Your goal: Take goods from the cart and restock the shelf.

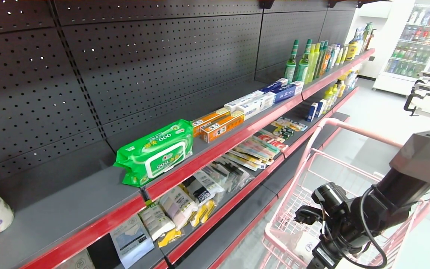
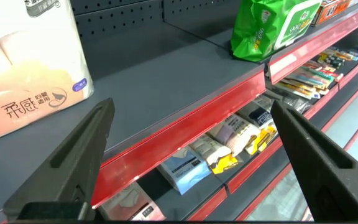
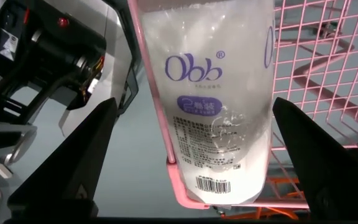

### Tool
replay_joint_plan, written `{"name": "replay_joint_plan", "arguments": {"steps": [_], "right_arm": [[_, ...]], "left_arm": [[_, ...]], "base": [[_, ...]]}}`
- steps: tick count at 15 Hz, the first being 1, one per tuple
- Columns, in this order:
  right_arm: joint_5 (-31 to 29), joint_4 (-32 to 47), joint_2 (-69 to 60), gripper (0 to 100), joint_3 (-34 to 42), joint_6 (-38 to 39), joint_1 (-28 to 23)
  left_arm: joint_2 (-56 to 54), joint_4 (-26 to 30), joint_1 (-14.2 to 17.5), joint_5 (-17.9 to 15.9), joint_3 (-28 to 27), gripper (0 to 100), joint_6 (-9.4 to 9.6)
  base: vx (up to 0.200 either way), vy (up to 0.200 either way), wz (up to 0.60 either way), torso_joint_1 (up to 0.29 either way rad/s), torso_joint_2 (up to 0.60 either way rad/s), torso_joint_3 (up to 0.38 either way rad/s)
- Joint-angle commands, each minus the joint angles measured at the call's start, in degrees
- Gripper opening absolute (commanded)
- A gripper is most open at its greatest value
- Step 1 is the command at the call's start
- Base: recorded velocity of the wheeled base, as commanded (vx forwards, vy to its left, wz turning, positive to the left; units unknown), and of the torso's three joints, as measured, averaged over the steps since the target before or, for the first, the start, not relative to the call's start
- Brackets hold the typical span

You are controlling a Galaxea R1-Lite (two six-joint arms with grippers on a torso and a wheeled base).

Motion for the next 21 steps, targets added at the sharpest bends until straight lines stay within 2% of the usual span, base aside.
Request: {"name": "replay_joint_plan", "arguments": {"steps": [1,6,17,21], "right_arm": [[-0.03,-0.06,-0.03,100,-0.17,-0.01,-0.13],[-0.03,0.03,0.50,100,-1.58,-0.19,-0.66],[-0.82,-0.06,2.34,100,-3.77,-1.07,-2.59],[-0.82,-3.93,3.14,100,-3.69,-1.33,-2.59]], "left_arm": [[0.00,-0.02,0.02,-0.01,0.00,100,0.01],[0.00,-0.02,0.02,-0.01,0.00,100,0.28],[0.00,-0.02,0.02,0.08,0.00,100,0.28],[0.00,-0.02,0.02,-0.01,0.00,100,0.37]], "base": [[0.000,0.000,0.00,0.000,0.00,0.000],[0.000,0.000,0.00,-0.087,0.20,0.113],[0.000,0.000,0.00,-0.001,0.00,0.003],[0.000,0.000,0.00,0.000,0.00,0.000]]}}
